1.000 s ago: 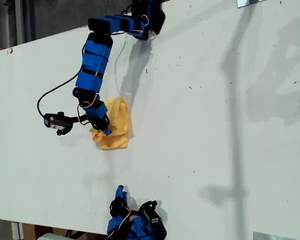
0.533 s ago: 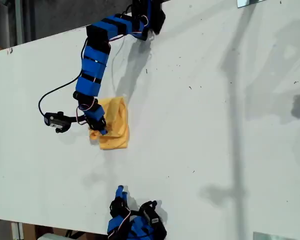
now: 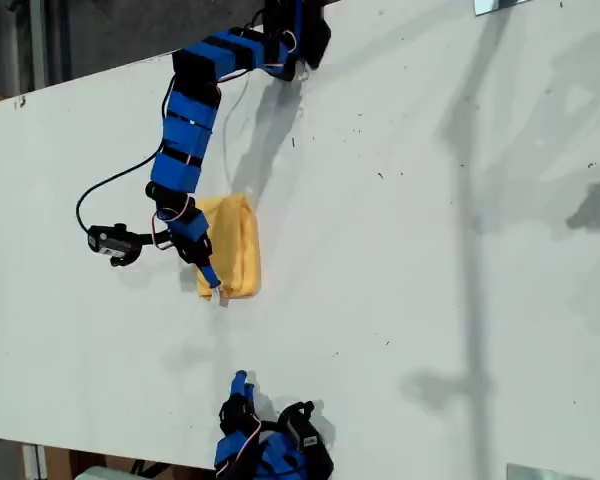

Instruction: Grasp corners of a square towel and fold twice.

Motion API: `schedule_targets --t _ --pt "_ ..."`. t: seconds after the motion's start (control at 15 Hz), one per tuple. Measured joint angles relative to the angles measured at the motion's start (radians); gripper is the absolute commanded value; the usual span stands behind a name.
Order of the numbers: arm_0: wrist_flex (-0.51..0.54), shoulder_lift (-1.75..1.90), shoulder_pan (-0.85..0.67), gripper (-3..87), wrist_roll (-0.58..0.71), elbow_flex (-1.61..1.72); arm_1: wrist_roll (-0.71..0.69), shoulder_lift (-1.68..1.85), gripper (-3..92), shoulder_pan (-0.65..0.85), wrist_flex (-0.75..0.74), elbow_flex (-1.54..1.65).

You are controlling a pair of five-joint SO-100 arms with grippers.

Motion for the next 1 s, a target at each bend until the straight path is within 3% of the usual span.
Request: schedule_targets --t 0.13,0.2,0.33,0.53,0.67,0.87,1.0 --pt "0.0 0.0 0.0 13.4 0.0 0.0 -0.003 0.071 29.2 0.02 0.071 0.02" --pt "0.0 0.0 0.0 13.4 0.0 0.0 -0.003 0.181 34.3 0.031 0.11 0.112" --pt "0.003 0.009 0.0 13.4 0.0 0.0 0.032 0.502 38.0 0.035 0.121 0.46" --pt "0.017 0.025 0.0 13.4 0.0 0.003 0.229 1.155 37.0 -0.072 0.0 1.137" --pt "0.018 0.034 0.0 13.4 0.0 0.006 0.351 1.605 36.0 -0.084 0.003 1.539" --pt "0.021 0.049 0.003 13.4 0.0 0.006 0.466 2.232 29.2 -0.1 0.321 1.758" --pt "0.029 0.052 0.009 13.4 0.0 0.006 0.494 2.287 18.7 -0.112 0.376 1.796"
